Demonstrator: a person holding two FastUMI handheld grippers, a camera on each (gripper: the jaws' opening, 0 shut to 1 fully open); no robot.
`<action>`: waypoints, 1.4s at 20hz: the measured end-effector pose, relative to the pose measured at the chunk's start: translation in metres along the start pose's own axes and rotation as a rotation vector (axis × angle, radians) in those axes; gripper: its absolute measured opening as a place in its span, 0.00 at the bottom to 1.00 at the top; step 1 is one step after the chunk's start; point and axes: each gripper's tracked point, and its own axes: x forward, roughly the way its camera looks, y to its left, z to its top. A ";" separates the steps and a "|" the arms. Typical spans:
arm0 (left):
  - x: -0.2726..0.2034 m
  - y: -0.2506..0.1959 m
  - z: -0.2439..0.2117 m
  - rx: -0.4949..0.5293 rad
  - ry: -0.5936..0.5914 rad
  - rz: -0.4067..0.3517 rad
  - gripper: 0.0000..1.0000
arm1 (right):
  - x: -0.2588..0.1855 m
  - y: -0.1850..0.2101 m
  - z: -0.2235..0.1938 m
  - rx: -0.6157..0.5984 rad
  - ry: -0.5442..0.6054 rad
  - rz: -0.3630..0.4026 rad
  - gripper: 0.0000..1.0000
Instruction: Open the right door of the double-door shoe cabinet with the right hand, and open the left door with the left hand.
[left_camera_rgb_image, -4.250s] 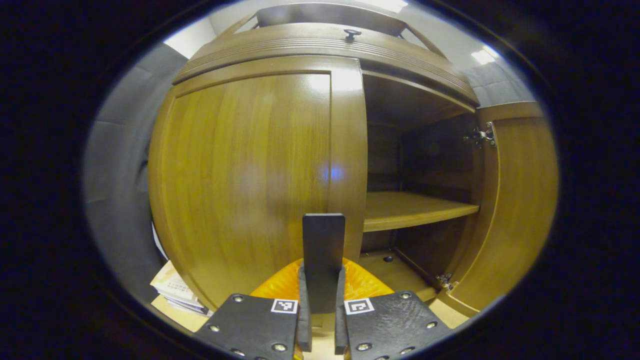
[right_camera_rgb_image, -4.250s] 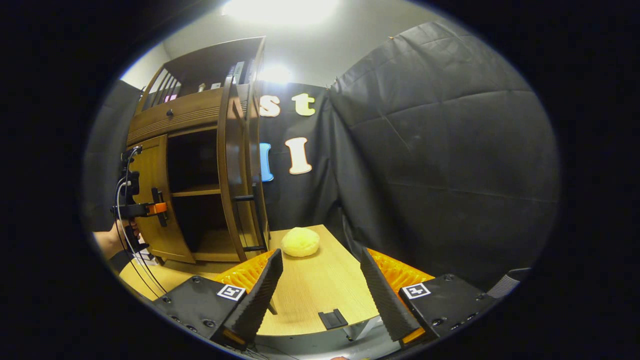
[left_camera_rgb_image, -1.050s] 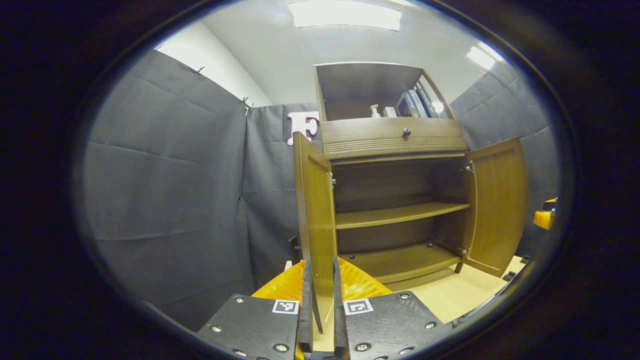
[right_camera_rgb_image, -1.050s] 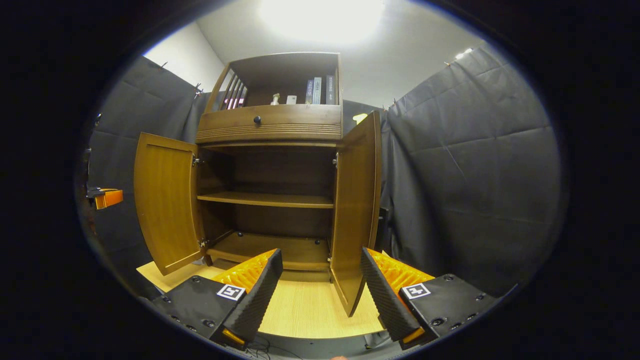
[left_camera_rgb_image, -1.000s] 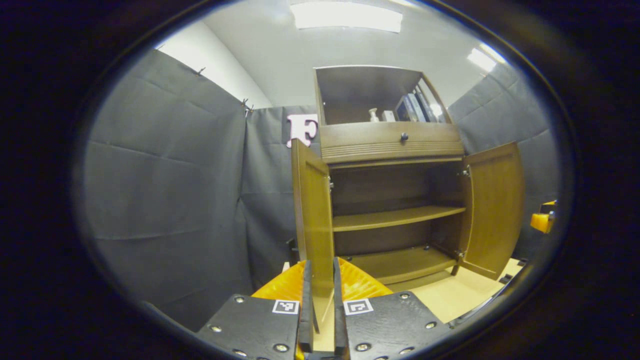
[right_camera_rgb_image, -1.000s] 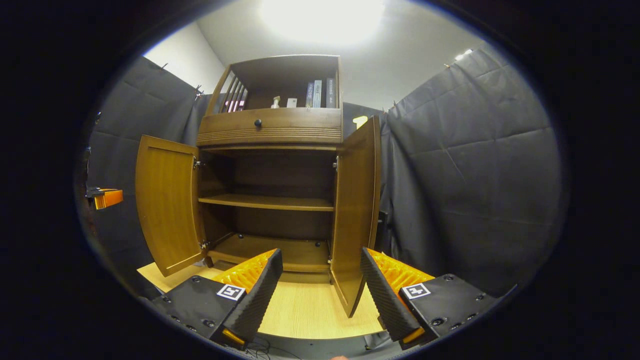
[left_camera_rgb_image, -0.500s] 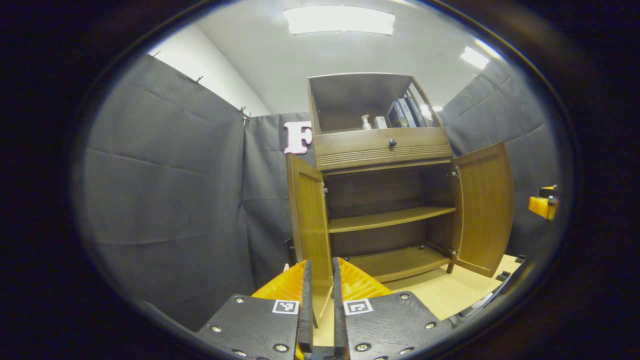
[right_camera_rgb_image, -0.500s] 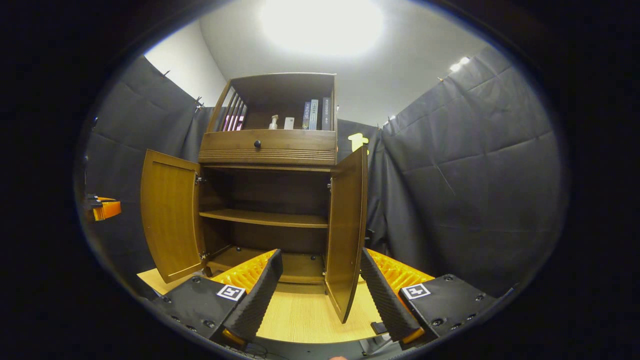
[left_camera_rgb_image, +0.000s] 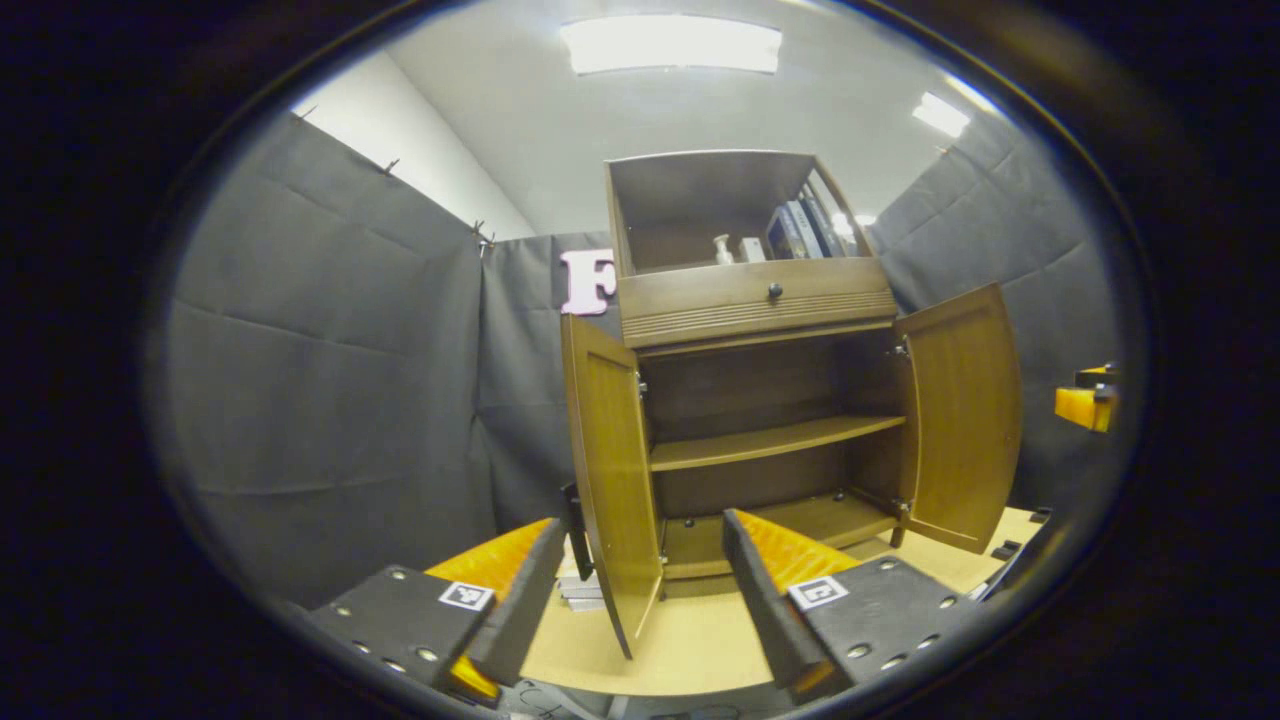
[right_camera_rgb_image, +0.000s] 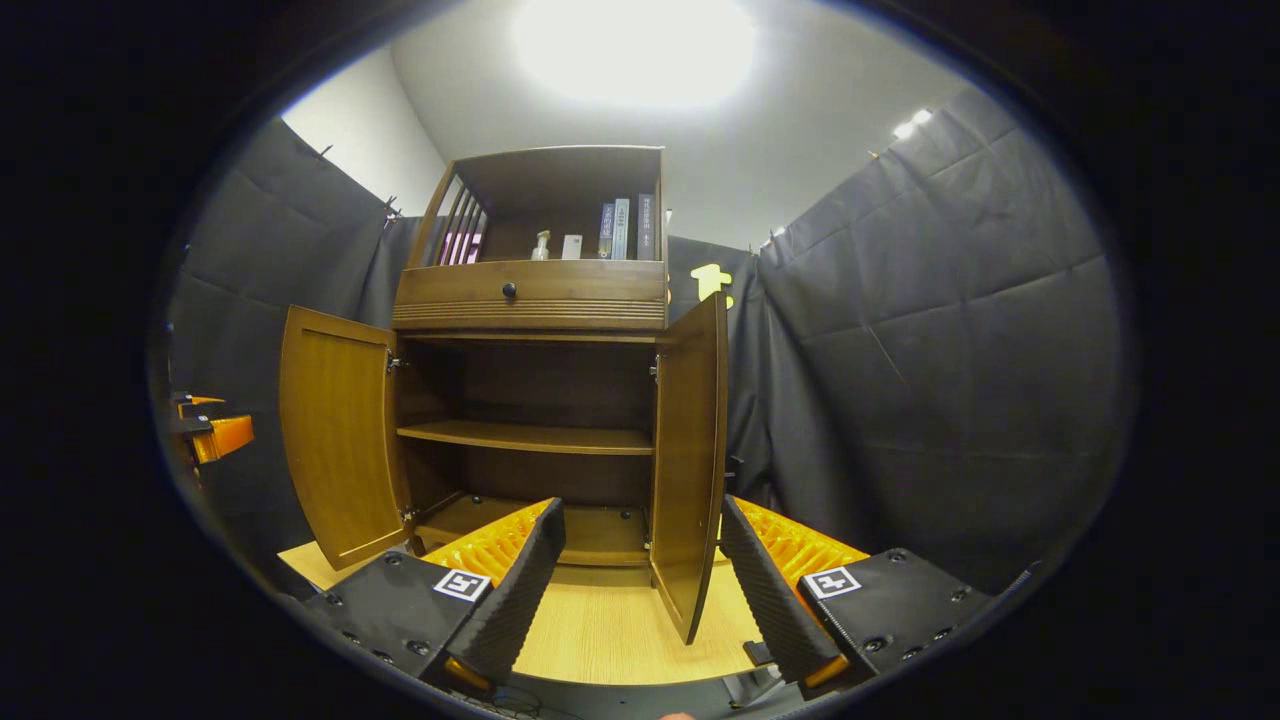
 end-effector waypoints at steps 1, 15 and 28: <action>0.003 -0.001 0.000 0.006 -0.001 0.000 0.95 | 0.000 -0.001 0.001 0.000 -0.001 -0.004 0.93; -0.004 0.019 0.002 0.015 -0.027 0.032 0.95 | 0.004 0.010 0.015 0.016 -0.020 -0.007 0.93; 0.007 0.016 0.006 0.026 -0.041 0.031 0.95 | 0.006 0.008 0.025 -0.007 -0.042 -0.008 0.93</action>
